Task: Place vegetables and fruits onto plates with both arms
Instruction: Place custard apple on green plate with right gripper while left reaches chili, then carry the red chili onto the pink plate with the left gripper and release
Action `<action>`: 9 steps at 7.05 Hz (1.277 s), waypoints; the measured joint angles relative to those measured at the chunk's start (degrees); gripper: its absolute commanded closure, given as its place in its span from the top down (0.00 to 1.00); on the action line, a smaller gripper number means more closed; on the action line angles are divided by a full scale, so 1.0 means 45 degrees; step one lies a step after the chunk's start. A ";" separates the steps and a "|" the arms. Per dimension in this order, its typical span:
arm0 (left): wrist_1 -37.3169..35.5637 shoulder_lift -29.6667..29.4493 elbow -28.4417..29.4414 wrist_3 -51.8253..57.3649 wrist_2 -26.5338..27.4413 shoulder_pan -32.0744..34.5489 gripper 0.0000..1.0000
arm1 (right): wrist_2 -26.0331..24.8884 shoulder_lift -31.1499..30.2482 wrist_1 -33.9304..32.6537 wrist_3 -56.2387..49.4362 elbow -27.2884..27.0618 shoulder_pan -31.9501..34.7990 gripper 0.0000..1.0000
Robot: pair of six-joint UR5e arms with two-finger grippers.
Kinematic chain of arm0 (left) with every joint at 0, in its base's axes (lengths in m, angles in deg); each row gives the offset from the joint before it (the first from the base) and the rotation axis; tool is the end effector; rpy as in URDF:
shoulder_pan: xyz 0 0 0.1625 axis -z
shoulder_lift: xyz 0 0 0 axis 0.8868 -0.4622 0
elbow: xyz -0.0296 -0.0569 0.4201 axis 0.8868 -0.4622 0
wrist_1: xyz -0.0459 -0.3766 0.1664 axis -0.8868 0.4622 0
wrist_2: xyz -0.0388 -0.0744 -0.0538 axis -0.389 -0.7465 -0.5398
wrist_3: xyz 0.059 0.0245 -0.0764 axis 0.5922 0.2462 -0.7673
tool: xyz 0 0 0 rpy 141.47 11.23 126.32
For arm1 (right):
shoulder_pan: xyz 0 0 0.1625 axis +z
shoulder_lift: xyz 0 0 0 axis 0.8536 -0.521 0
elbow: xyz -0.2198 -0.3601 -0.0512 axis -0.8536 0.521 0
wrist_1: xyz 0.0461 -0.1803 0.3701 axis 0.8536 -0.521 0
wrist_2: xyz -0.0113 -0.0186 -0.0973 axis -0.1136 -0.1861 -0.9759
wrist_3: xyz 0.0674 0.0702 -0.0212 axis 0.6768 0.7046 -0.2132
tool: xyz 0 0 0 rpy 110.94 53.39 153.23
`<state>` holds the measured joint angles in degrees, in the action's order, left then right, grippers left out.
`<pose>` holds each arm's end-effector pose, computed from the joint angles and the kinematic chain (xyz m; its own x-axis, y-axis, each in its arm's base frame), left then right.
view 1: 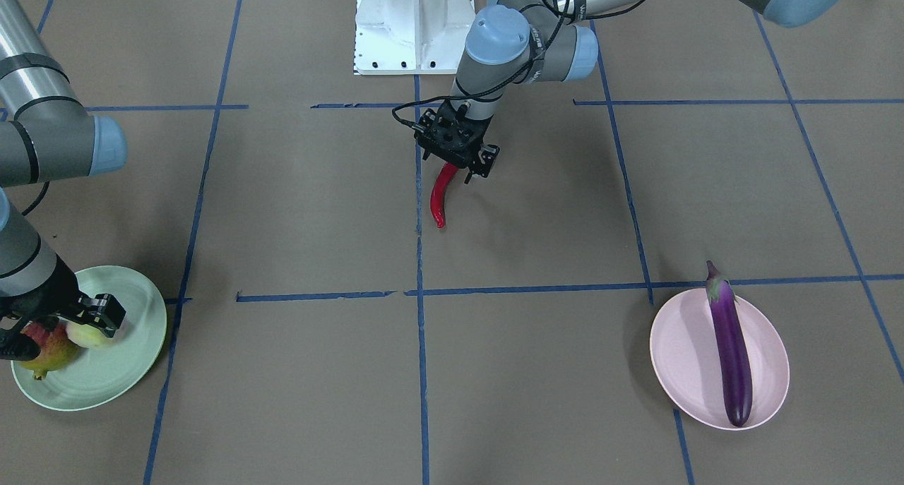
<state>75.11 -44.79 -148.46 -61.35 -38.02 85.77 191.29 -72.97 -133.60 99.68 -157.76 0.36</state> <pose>0.5941 -0.3754 0.2347 0.5155 0.5080 -0.6901 -0.2096 0.8556 0.4733 -0.2725 -0.6345 0.4877 0.7997 0.1185 0.5885 -0.1961 0.9781 0.0696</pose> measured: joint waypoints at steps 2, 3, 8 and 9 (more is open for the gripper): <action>-0.0353 0.0006 0.0000 -0.0006 0.0166 -0.0110 0.09 | 0.0264 -0.0020 0.0094 0.0012 -0.0197 0.0038 1.00; -0.0438 0.0040 -0.0008 -0.0021 0.0176 -0.0128 0.00 | 0.0678 -0.0075 0.0102 0.0053 -0.0476 0.0092 1.00; -0.1541 0.0298 -0.0775 -0.2106 -0.0180 0.2362 0.03 | 0.2073 -0.0521 -0.0013 0.1896 -0.2495 0.0224 1.00; -0.1540 0.0665 -0.0237 -0.2719 -0.0686 0.3732 0.03 | 0.2369 -0.1104 -0.0024 0.2421 -0.3506 0.0221 1.00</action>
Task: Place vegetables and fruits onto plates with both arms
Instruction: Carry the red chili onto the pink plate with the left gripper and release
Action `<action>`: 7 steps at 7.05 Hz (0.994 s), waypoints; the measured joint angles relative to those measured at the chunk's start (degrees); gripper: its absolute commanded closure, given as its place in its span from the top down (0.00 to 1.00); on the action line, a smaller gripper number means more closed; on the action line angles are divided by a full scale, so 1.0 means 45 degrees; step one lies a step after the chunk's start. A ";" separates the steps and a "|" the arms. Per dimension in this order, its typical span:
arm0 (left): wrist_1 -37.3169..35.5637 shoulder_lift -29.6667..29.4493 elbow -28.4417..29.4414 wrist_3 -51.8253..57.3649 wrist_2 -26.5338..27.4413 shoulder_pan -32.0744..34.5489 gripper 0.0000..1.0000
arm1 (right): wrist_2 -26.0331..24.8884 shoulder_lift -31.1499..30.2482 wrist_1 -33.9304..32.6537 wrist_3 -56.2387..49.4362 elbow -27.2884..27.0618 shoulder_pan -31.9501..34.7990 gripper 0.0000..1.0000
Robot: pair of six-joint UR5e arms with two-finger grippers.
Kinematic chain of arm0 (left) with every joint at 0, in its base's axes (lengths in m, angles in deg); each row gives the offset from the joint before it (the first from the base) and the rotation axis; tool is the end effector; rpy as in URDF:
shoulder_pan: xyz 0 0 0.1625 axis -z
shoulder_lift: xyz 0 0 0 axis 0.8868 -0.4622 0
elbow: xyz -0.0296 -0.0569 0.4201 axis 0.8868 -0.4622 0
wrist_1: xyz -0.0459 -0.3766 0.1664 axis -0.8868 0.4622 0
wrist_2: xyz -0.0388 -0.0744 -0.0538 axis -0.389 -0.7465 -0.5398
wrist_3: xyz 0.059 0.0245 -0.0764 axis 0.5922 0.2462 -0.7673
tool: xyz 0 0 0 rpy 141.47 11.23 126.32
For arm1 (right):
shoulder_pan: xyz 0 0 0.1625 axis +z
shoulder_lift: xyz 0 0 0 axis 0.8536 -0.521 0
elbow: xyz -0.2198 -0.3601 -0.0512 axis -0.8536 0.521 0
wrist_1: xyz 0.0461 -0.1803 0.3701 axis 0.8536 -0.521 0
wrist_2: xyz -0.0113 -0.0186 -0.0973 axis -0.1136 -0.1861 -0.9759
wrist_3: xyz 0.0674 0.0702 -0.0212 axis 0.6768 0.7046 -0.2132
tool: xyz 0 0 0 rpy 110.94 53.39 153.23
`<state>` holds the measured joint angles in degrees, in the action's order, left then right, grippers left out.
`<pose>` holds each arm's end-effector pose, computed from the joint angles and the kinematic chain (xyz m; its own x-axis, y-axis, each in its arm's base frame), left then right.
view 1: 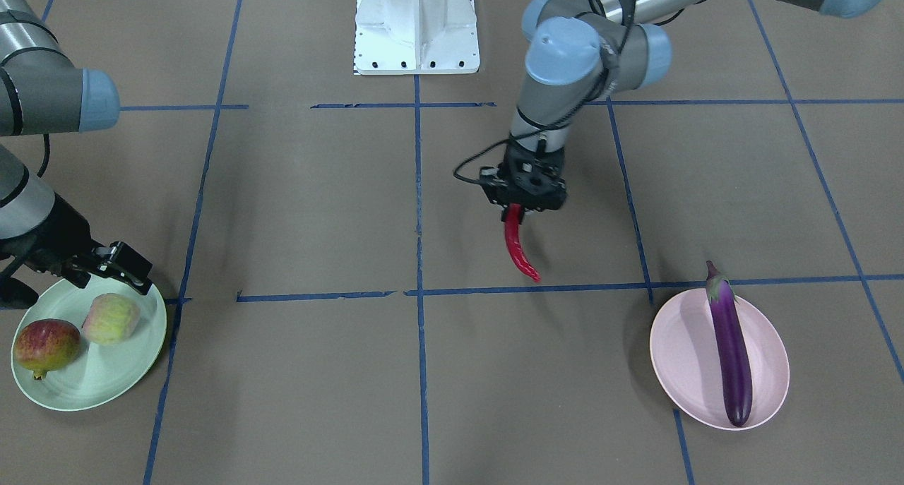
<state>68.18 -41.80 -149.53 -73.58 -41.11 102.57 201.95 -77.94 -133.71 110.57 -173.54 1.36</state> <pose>0.4570 -0.5215 0.2780 0.6837 0.0766 -0.7257 0.1156 0.9705 0.2114 -0.2449 -0.5783 0.3997 0.6140 0.1859 0.7671 -0.2520 0.9672 -0.0327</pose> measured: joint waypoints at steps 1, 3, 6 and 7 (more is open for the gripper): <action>0.0123 0.0190 0.1025 0.0186 -0.0582 0.1319 0.04 | 0.0223 -0.0657 -0.0004 0.0361 -0.0946 -0.0002 1.00; 0.0419 0.0003 0.3333 0.2598 -0.1010 0.2830 0.35 | 0.0373 -0.1281 -0.0006 0.0767 -0.1779 -0.0017 1.00; 0.1196 -0.0482 0.5170 0.4644 -0.1029 0.3535 0.99 | 0.0412 -0.1544 -0.0015 0.0830 -0.1999 -0.0018 1.00; 0.1430 -0.0569 0.5325 0.4692 -0.1045 0.3617 1.00 | 0.0405 -0.1754 -0.0011 0.0823 -0.2098 -0.0016 1.00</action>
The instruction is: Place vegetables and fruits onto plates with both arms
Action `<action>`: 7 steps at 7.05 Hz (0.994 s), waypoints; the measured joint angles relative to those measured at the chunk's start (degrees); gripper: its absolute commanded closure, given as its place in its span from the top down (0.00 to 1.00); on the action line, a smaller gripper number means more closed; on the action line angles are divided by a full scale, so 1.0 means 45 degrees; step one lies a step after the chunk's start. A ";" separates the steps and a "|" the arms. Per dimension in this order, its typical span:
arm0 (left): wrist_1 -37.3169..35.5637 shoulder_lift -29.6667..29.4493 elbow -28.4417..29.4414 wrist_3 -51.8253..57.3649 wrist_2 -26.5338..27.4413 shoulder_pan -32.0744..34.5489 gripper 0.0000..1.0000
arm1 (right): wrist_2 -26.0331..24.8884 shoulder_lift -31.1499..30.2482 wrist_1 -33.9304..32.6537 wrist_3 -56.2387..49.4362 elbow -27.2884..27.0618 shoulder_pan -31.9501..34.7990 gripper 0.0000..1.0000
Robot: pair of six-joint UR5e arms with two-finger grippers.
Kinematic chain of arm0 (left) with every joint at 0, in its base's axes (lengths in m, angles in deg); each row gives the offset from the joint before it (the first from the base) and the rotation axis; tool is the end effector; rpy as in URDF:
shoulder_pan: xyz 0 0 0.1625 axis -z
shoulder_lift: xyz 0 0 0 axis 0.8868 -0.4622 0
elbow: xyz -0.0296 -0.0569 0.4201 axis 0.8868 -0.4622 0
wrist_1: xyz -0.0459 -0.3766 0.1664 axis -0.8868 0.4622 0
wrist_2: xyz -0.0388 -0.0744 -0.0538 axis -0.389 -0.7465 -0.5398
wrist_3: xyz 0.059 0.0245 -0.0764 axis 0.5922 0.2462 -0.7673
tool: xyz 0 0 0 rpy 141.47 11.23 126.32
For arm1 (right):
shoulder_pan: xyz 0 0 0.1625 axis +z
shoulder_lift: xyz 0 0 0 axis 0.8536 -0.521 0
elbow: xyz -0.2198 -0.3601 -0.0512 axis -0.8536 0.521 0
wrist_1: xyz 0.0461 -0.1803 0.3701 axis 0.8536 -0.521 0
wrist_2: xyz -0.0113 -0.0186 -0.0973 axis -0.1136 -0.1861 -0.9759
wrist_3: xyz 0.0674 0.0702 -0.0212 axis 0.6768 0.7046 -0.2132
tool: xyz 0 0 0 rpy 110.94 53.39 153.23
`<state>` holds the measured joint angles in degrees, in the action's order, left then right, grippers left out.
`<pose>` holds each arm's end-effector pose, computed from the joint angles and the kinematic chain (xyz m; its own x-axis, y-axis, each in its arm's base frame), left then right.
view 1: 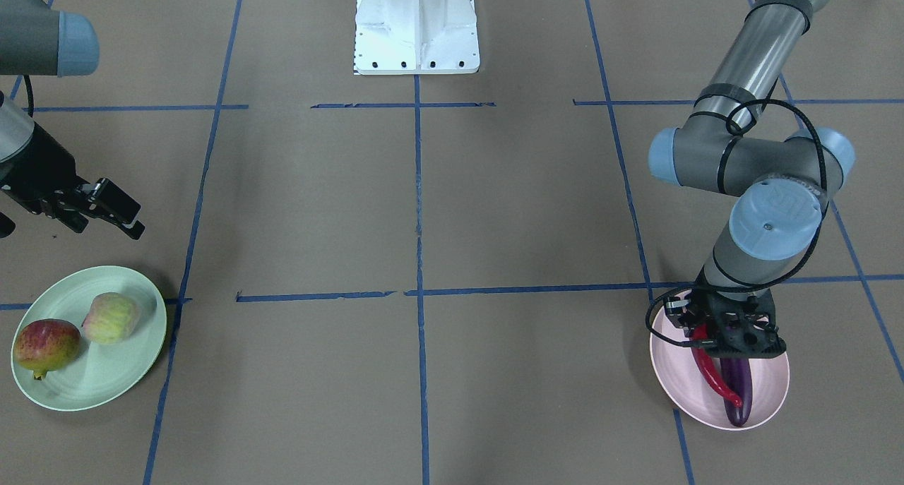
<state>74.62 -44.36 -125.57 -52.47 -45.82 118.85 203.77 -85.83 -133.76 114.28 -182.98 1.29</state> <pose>0.3403 -0.6867 0.4320 0.8156 0.1067 -0.5687 0.0328 0.9727 0.2296 -0.2166 -0.5229 0.4006 0.5751 0.2273 0.7859 -0.2677 0.9600 -0.0818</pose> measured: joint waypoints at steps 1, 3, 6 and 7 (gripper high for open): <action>0.0086 -0.0025 -0.0074 -0.0008 -0.0236 0.0068 0.99 | 0.0019 -0.0159 0.0003 -0.0004 -0.0113 0.0013 1.00; 0.0085 0.0647 -0.1099 0.0142 -0.1682 0.0453 0.97 | 0.0157 -0.1022 -0.0009 -0.0135 -0.0785 0.0081 1.00; -0.0168 0.2850 -0.3008 0.3383 -0.2999 0.1986 0.96 | 0.0451 -0.2323 -0.0045 -0.1714 -0.1106 0.0785 1.00; -0.0327 0.3771 -0.3512 0.4944 -0.3496 0.2780 0.96 | 0.0882 -0.2851 -0.0112 -0.2955 -0.1119 0.1492 1.00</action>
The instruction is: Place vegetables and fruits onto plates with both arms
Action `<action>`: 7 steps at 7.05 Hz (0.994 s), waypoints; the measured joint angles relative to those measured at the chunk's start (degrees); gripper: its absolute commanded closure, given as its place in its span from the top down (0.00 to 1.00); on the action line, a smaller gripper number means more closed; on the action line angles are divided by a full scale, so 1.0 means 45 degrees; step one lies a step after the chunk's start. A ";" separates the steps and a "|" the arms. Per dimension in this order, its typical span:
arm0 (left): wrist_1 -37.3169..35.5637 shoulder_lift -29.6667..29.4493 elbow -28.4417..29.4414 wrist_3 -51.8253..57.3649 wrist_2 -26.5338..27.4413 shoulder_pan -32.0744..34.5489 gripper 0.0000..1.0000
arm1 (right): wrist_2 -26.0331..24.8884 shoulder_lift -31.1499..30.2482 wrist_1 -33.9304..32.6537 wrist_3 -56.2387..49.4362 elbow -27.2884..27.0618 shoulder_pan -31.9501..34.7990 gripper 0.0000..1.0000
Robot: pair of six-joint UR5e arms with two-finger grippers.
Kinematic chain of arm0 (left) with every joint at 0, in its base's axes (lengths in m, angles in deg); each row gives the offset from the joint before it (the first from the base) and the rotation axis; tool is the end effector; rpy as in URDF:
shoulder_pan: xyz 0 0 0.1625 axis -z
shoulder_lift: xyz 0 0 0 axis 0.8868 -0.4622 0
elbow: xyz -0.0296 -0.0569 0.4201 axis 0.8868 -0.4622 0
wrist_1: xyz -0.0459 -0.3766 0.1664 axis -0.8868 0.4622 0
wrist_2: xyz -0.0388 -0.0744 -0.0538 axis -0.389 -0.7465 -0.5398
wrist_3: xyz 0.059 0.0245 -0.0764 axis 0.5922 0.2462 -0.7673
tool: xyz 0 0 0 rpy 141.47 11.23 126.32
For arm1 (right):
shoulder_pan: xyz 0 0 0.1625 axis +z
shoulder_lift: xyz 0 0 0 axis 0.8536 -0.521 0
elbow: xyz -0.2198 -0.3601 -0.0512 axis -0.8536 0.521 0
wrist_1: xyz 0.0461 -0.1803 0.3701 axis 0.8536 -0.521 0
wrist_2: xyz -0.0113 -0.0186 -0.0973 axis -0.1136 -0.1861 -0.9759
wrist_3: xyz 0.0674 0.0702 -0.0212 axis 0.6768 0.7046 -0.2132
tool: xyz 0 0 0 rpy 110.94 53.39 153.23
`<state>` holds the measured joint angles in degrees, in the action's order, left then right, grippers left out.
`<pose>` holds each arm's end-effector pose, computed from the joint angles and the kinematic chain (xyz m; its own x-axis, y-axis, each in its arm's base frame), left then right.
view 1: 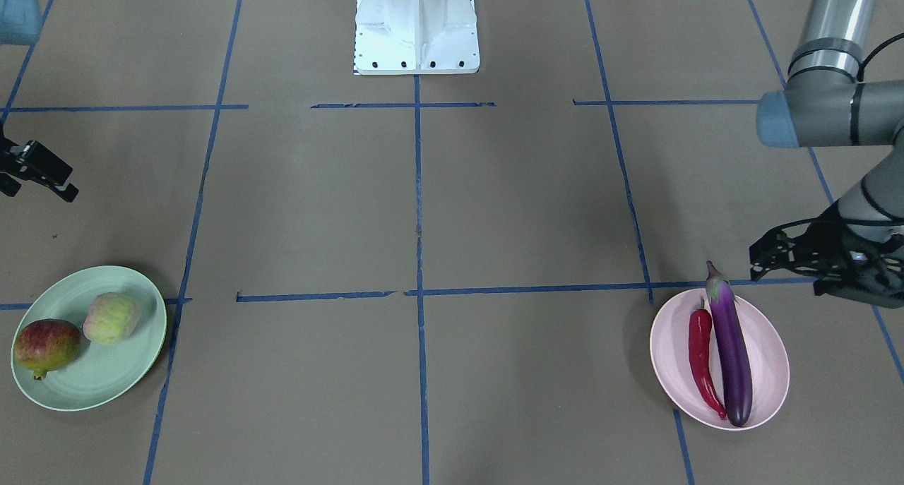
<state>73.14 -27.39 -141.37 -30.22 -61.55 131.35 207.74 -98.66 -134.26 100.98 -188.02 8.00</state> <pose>0.1634 -0.6260 0.4915 0.6961 0.3291 -0.6381 -0.1364 0.9332 0.3325 -0.1284 -0.4716 0.4725 0.6269 0.1670 0.7610 -0.2021 0.9782 -0.0481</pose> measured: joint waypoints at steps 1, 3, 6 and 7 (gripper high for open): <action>-0.0297 0.0756 -0.0311 0.1350 -0.0954 0.1021 0.93 | 0.0453 -0.0470 -0.0357 -0.1581 -0.0012 0.0906 1.00; -0.0928 0.2097 -0.0503 0.3634 -0.2228 0.2835 0.93 | 0.0685 -0.0860 -0.2245 -0.5390 0.0024 0.2433 1.00; -0.3361 0.3121 -0.1571 0.4587 -0.2745 0.3992 1.00 | 0.0623 -0.1706 -0.3958 -0.9794 0.0135 0.3729 1.00; -0.4246 0.3336 -0.2061 0.4606 -0.2851 0.4207 1.00 | 0.0630 -0.2106 -0.4056 -1.0432 0.0114 0.3834 1.00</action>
<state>54.04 -12.38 -150.64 -9.50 -74.38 150.29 210.57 -108.14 -152.52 54.03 -187.50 25.25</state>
